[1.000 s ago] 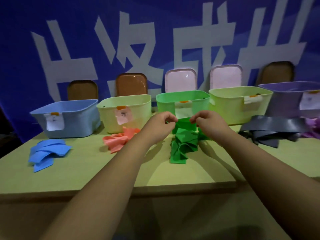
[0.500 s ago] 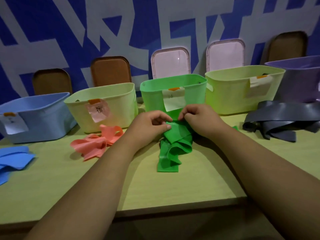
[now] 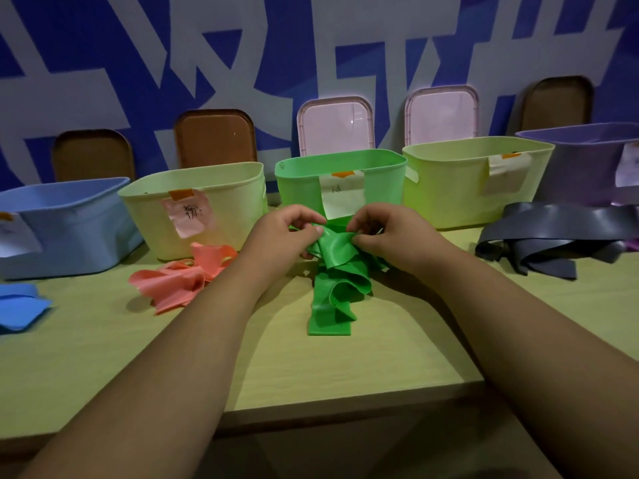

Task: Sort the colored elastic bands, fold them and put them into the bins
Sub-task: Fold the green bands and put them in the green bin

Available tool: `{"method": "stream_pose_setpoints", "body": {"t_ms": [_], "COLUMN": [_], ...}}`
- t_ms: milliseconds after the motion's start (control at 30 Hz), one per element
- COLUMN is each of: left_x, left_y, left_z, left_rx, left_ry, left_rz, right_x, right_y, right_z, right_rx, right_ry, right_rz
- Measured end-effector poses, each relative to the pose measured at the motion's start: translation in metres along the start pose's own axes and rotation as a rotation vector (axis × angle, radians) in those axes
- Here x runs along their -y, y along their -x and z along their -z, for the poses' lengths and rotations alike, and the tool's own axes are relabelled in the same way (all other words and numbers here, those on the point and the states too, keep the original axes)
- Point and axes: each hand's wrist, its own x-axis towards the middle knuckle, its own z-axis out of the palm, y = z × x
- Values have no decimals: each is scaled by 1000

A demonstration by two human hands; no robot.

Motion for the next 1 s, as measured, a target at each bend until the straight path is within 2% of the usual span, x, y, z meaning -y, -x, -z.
{"method": "stream_pose_setpoints", "body": {"t_ms": [133,267,467,733,1000], "left_x": [-3,-8,-14,-10,-12], "left_y": [-1,2,3,-1,-2], "left_z": [3,0,1,-3,-5], "left_rx": [-5,56,204,181,101], "left_ry": [38,-9,215,291,313], "left_rz": [19,-56,-113,-127,-100], "right_x": [1,4,7,10,8], "right_y": [1,-3,-9,-8,-8], "right_z": [2,4,3,0,0], "right_rx": [-66,-159,-220,-143,-139], "right_ry": [-92,-161,-196,-235,-251], "right_rz": [39,89,85,60,78]}}
